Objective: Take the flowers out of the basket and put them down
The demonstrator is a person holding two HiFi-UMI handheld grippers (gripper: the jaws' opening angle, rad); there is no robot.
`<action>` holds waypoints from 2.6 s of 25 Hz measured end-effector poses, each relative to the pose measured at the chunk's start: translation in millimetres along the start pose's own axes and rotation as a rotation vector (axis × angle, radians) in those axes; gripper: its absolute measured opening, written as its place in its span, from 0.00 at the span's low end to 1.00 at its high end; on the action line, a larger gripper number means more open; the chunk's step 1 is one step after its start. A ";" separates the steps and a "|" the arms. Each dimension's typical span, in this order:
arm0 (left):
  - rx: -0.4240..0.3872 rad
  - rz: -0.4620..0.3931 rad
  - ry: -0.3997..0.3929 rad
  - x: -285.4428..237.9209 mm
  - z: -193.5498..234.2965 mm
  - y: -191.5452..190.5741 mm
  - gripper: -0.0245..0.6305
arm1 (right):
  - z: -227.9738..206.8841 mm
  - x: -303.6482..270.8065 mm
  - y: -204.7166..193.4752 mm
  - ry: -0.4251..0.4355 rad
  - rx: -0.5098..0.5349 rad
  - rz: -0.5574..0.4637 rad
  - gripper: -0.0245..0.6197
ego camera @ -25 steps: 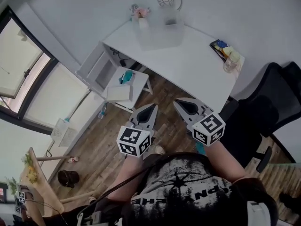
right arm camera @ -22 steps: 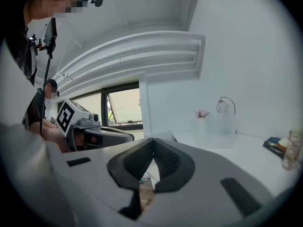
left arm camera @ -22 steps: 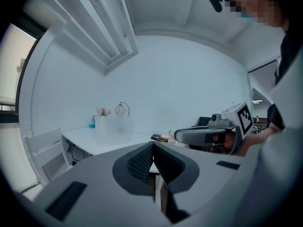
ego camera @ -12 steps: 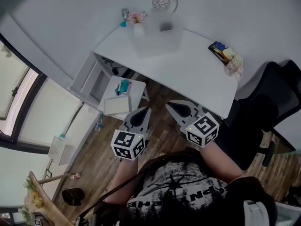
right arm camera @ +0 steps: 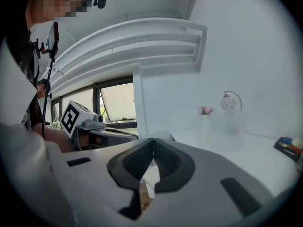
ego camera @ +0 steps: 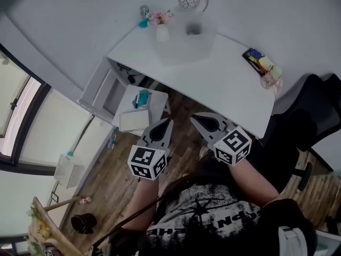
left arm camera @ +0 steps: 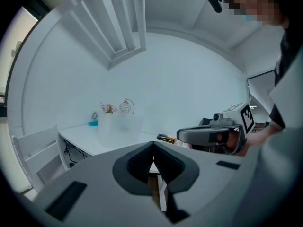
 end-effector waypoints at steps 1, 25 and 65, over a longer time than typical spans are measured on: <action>0.002 0.000 0.003 -2.3 3.3 0.3 0.06 | -2.6 -3.6 0.8 0.004 0.001 0.003 0.06; -0.008 0.008 0.157 -151.1 95.4 57.2 0.06 | -169.2 -102.8 66.2 0.139 0.046 0.007 0.06; -0.044 0.062 -0.045 -295.9 296.1 105.9 0.06 | -286.6 -275.4 160.1 0.055 0.103 0.016 0.06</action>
Point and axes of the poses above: the fingertips, and each gripper's own axes: x backward along the fingers, z to its left, y out of its top, the point moved 3 cm from there along x, backward along the fingers, and after that the axes turned 5 degrees about -x, right-handed, at the moved point
